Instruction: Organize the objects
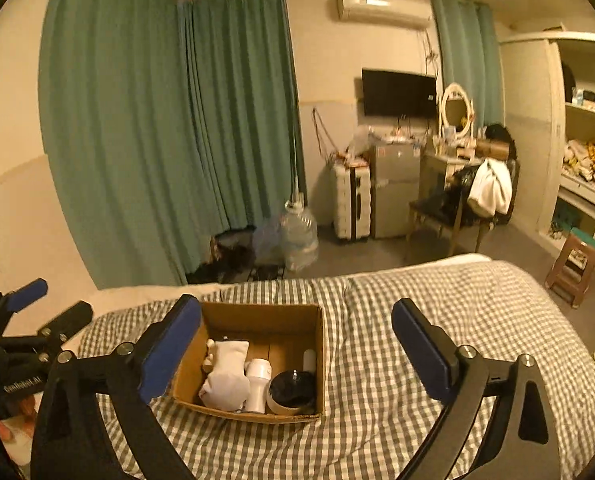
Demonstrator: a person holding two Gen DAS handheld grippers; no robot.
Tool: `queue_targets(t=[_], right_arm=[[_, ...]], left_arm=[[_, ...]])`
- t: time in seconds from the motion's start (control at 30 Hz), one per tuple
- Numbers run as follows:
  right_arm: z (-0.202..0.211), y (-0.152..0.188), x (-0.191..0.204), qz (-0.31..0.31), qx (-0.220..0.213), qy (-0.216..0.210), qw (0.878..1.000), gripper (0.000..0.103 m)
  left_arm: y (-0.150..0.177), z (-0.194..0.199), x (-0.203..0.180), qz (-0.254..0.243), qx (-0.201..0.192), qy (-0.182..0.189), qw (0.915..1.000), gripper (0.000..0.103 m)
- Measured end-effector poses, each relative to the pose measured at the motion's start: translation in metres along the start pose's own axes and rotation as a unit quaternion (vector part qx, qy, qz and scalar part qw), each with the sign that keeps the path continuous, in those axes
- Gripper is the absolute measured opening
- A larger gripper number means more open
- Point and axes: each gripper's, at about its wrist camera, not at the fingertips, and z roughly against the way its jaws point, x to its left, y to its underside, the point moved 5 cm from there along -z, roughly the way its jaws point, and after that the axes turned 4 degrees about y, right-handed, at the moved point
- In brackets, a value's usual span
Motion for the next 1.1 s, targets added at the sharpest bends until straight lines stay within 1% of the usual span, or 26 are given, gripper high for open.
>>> queue_targets(t=[0.17,0.3,0.37,0.43,0.53,0.6,0.7,0.77,0.87,0.97,1.03,1.1], right_arm=[[0.049,-0.001,0.001,0.005,-0.029,0.005,1.000,0.101],[0.065,0.010,0.001,0.012,-0.040,0.008,0.999,0.102],[0.070,0.021,0.000,0.021,-0.052,0.015,0.998,0.102],[0.067,0.036,0.000,0.030,-0.049,0.027,0.998,0.102],[0.056,0.062,-0.001,0.038,-0.032,0.019,0.999,0.102],[0.050,0.078,-0.002,0.036,-0.026,0.021,0.999,0.102],[0.044,0.098,-0.004,0.024,-0.036,0.019,0.999,0.102],[0.040,0.111,-0.004,0.019,-0.042,0.022,0.999,0.102],[0.025,0.131,0.000,0.038,-0.050,0.040,0.997,0.102],[0.013,0.144,0.004,0.052,-0.055,0.034,0.997,0.102],[0.010,0.150,0.005,0.054,-0.067,0.036,0.996,0.102],[0.006,0.156,0.005,0.058,-0.069,0.034,0.995,0.102]], left_arm=[[0.002,0.038,-0.003,-0.002,-0.026,-0.013,0.9996,0.103],[0.024,0.056,-0.005,0.003,-0.035,-0.028,0.9990,0.103],[0.037,0.059,-0.006,0.012,-0.028,-0.028,0.9991,0.103],[0.049,0.060,-0.008,0.023,-0.023,-0.029,0.9991,0.103],[0.066,0.057,-0.012,0.028,-0.023,-0.034,0.9988,0.103],[0.078,0.052,-0.017,0.023,-0.015,-0.029,0.9992,0.103],[0.096,0.042,-0.018,0.039,-0.010,-0.021,0.9990,0.103],[0.107,0.035,-0.018,0.044,-0.009,-0.022,0.9987,0.103],[0.121,0.026,-0.020,0.023,-0.024,-0.043,0.9985,0.103],[0.135,0.018,-0.022,-0.001,-0.037,-0.069,0.9969,0.103],[0.143,0.012,-0.020,0.001,-0.036,-0.077,0.9964,0.103],[0.148,0.005,-0.017,0.007,-0.025,-0.079,0.9965,0.103]])
